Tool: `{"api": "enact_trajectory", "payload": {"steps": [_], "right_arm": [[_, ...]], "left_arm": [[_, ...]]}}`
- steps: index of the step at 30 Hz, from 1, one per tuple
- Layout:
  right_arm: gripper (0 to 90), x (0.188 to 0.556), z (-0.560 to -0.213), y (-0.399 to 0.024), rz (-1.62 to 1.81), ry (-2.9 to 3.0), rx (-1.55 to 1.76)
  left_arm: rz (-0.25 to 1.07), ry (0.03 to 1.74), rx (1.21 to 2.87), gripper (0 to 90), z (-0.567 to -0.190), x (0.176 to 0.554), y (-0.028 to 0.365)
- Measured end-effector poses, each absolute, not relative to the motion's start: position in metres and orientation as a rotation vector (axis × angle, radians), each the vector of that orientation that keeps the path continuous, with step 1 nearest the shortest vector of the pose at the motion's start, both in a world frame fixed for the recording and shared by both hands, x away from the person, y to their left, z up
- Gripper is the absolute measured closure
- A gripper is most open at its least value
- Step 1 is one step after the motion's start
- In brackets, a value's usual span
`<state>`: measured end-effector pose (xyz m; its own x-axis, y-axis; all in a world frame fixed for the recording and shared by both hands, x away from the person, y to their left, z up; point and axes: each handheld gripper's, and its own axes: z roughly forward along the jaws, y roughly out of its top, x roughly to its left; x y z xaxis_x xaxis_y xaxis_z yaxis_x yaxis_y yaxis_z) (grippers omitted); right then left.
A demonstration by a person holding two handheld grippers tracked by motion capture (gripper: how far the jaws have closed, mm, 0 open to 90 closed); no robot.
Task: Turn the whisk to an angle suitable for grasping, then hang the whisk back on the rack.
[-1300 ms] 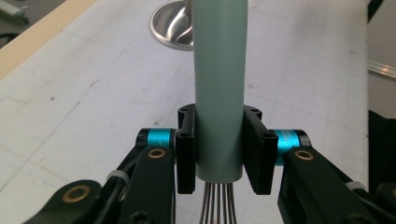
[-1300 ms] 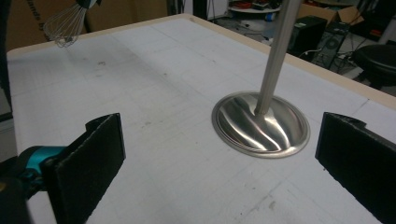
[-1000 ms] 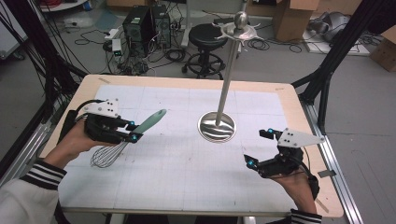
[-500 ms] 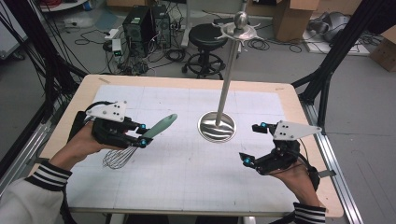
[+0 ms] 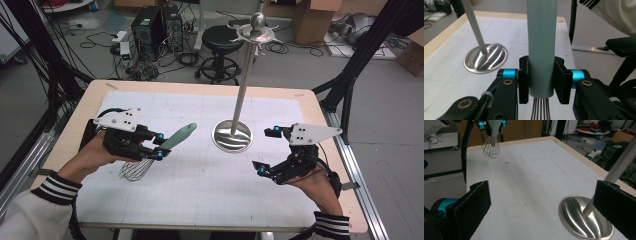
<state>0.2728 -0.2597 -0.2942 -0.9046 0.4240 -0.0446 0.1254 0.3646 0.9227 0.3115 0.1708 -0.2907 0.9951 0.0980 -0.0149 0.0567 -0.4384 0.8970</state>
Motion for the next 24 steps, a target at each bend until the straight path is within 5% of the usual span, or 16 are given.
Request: {"api": "enact_trajectory", "payload": {"steps": [24], "right_arm": [[0.5, 0.278, -0.284, -0.247, 1.557, 2.394, 0.418]], "left_arm": [[0.043, 0.066, 1.986, 69.3, -0.284, 0.307, 0.166]]}}
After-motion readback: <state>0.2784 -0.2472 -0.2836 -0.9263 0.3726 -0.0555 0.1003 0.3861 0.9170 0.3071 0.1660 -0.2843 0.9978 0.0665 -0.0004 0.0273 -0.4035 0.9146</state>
